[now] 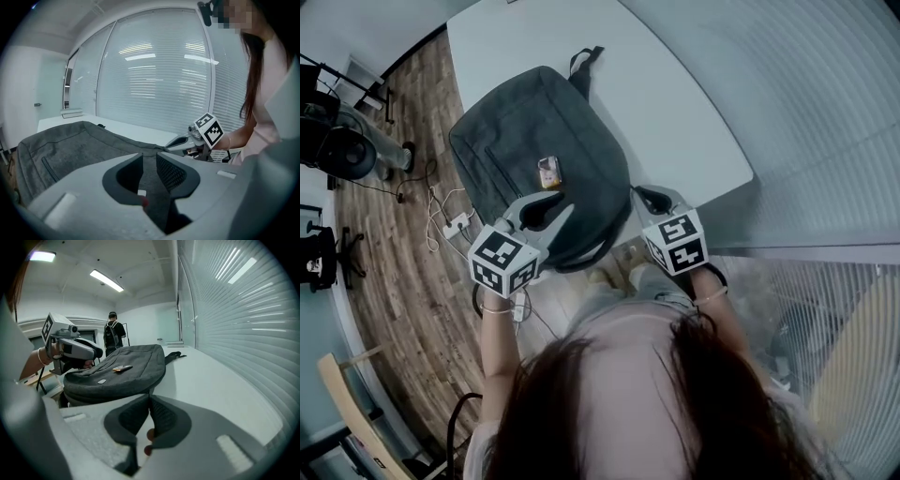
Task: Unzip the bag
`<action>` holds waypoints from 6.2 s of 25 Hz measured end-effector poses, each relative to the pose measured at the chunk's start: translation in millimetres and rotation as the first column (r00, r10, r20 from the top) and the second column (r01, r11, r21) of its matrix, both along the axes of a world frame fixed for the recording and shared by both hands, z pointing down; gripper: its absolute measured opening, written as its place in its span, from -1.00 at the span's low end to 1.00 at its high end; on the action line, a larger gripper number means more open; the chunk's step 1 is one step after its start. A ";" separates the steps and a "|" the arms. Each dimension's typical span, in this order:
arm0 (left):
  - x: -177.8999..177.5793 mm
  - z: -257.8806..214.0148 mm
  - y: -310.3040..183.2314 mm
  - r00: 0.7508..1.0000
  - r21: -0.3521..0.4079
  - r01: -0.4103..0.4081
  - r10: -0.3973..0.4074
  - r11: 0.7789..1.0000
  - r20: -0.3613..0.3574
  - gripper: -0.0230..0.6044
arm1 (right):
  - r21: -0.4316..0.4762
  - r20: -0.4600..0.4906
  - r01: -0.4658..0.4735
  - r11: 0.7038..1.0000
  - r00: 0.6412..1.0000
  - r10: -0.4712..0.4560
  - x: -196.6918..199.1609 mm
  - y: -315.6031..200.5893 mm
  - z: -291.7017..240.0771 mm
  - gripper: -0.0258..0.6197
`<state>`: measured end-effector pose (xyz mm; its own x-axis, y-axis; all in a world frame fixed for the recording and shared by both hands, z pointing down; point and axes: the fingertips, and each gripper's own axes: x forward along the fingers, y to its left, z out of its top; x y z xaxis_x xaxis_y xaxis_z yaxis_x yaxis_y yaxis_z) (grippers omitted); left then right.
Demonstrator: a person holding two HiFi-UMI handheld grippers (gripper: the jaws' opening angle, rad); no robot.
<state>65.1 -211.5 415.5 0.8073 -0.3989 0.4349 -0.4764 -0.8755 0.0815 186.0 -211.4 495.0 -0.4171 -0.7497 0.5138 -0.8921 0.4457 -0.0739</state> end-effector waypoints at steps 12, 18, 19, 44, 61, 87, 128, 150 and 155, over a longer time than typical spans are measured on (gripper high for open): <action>50.8 5.1 30.8 0.996 -0.096 -0.067 0.073 0.993 0.054 -0.53 | 0.005 0.041 0.079 0.997 0.996 -0.079 -1.2 1.3 -5.3 -0.88; 68.0 25.2 42.5 0.982 -0.150 -0.095 0.118 0.984 0.148 -0.49 | 0.012 0.051 0.114 0.993 0.992 -0.115 0.4 0.9 -7.0 -0.88; 70.7 26.6 43.1 0.980 -0.154 -0.092 0.117 0.984 0.159 -0.47 | 0.016 0.052 0.121 0.992 0.991 -0.122 0.5 0.9 -7.8 -0.88; 76.6 50.5 34.2 0.976 -0.199 -0.059 0.099 0.978 0.196 -0.76 | 0.075 -0.034 0.143 0.987 0.990 -0.140 11.0 -26.6 -5.8 -0.88; 78.4 44.4 38.0 0.983 -0.255 -0.110 0.144 0.961 0.117 -0.77 | 0.079 -0.047 0.137 0.987 0.990 -0.133 14.5 -62.7 -10.2 -0.88; 78.7 43.7 39.0 0.985 -0.282 -0.129 0.155 0.951 0.072 -0.77 | 0.087 -0.086 0.161 0.983 0.984 -0.154 4.8 -107.0 -12.3 -0.88; 62.2 13.3 38.6 0.996 -0.169 -0.090 0.093 0.982 0.015 -0.70 | 0.115 -0.059 0.101 0.988 0.994 -0.095 -6.5 -123.3 -37.8 -0.75; -92.7 -31.4 15.9 0.970 -0.046 0.181 -0.186 0.982 -0.157 -0.80 | 0.263 -0.082 -0.068 0.962 0.992 0.093 -57.4 -73.8 -98.3 -0.90; -115.7 -34.0 17.8 0.968 -0.009 0.207 -0.206 0.978 -0.144 -0.82 | 0.269 -0.088 -0.105 0.957 0.987 0.133 -68.6 -53.2 -102.7 -0.91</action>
